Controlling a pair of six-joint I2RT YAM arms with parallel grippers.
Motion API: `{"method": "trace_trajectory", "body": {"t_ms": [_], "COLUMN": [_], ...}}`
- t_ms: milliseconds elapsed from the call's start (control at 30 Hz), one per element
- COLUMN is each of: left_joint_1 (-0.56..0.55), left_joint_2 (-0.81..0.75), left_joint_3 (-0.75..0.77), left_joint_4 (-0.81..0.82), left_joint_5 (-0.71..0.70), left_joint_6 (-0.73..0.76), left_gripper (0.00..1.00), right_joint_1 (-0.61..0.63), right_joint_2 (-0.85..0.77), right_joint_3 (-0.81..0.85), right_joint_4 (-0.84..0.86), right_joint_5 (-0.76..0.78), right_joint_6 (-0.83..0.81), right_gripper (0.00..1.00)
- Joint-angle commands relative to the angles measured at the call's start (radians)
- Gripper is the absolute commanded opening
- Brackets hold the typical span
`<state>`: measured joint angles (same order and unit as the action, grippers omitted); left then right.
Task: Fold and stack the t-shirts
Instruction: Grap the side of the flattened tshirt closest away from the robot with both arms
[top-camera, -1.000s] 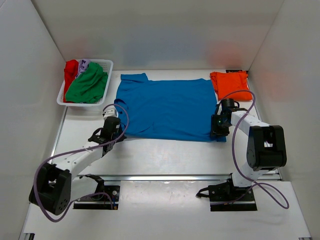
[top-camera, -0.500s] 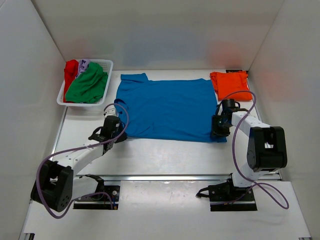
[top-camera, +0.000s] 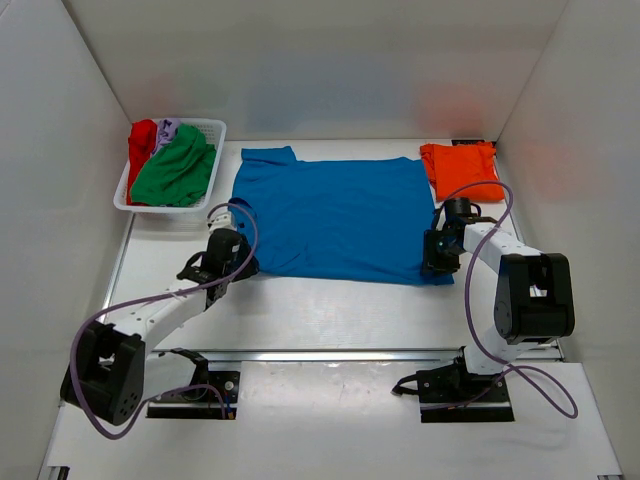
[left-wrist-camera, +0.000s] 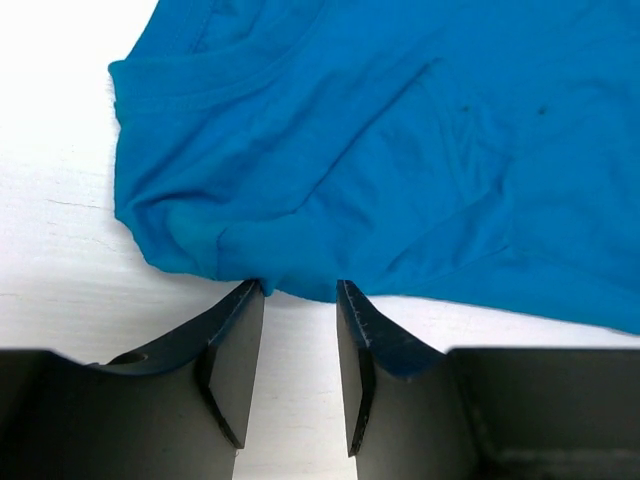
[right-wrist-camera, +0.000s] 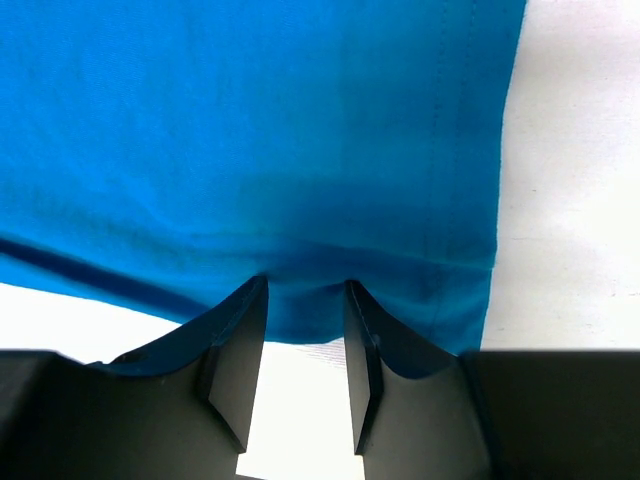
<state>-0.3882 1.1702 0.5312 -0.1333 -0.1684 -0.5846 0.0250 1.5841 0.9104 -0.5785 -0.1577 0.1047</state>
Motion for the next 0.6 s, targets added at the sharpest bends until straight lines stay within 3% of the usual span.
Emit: {"method": "trace_trajectory", "body": {"t_ms": [0, 133, 200, 267, 500, 567], "left_joint_1": [0.002, 0.0, 0.006, 0.003, 0.035, 0.043], "left_joint_2": [0.017, 0.054, 0.072, 0.065, -0.029, -0.05], "left_joint_3": [0.018, 0.029, 0.035, 0.033, -0.01, -0.019], "left_joint_4": [0.023, 0.049, 0.052, 0.04, 0.011, 0.0], "left_joint_5": [0.003, 0.018, 0.026, 0.026, 0.027, 0.032], "left_joint_6": [-0.014, -0.031, -0.035, -0.029, -0.035, -0.04], "left_gripper": [0.46, 0.32, 0.08, 0.0, 0.0, 0.0], "right_joint_1": [0.013, 0.016, 0.006, -0.01, -0.08, -0.097], "right_joint_2": [-0.016, -0.027, -0.035, -0.062, -0.11, -0.116], "right_joint_3": [0.005, -0.001, -0.004, -0.004, -0.011, -0.028], "right_joint_4": [0.016, 0.008, -0.007, -0.009, -0.087, -0.086], "right_joint_5": [-0.006, -0.002, 0.012, 0.035, 0.158, 0.156], "right_joint_6": [-0.002, 0.001, 0.003, -0.005, 0.018, 0.016], "right_gripper": [0.33, 0.33, 0.33, 0.34, 0.51, 0.51]}}
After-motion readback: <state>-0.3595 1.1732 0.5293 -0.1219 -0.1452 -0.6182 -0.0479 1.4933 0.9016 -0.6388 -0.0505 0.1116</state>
